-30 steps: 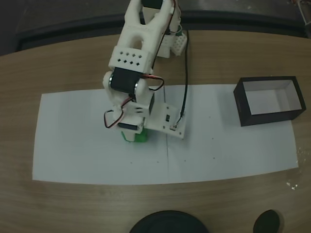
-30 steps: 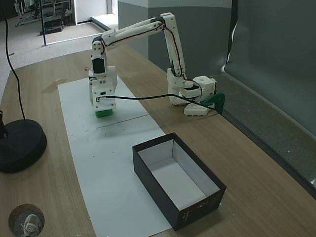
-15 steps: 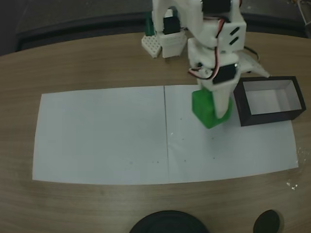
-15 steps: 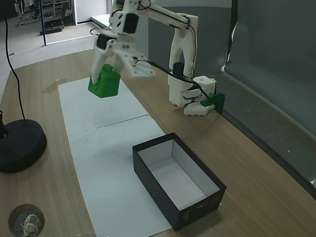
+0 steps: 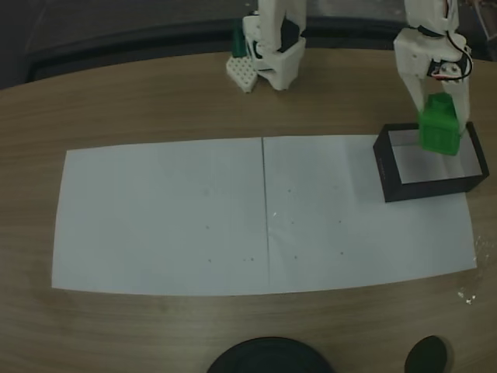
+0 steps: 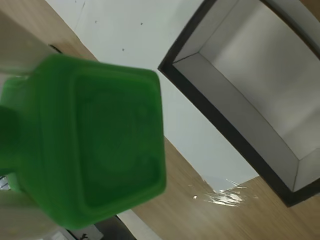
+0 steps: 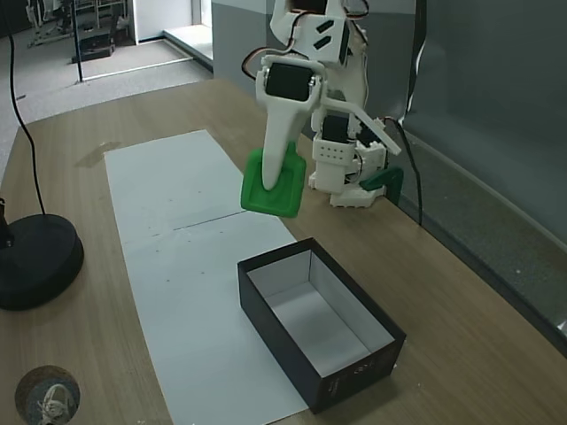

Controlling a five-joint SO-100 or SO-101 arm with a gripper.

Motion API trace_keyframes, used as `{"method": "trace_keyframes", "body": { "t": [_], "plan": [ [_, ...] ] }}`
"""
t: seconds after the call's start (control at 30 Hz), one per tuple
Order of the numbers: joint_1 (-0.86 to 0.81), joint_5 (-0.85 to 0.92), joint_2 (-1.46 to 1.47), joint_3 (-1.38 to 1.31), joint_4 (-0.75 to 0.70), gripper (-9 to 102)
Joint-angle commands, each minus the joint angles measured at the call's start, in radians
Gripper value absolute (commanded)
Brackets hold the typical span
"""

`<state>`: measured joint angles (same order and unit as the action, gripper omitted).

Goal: Grab a green square and put it in the box.

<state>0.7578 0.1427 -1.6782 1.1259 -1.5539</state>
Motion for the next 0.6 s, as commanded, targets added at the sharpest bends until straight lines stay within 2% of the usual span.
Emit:
{"method": "trace_keyframes", "body": {
  "t": [0.0,0.23,0.57],
  "plan": [
    [0.048,-0.009,0.032,-0.028,0.075,10],
    [0.109,-0.121,0.163,-0.028,0.161,10],
    [0.265,-0.124,0.249,-0.018,0.163,10]
  ]
}}
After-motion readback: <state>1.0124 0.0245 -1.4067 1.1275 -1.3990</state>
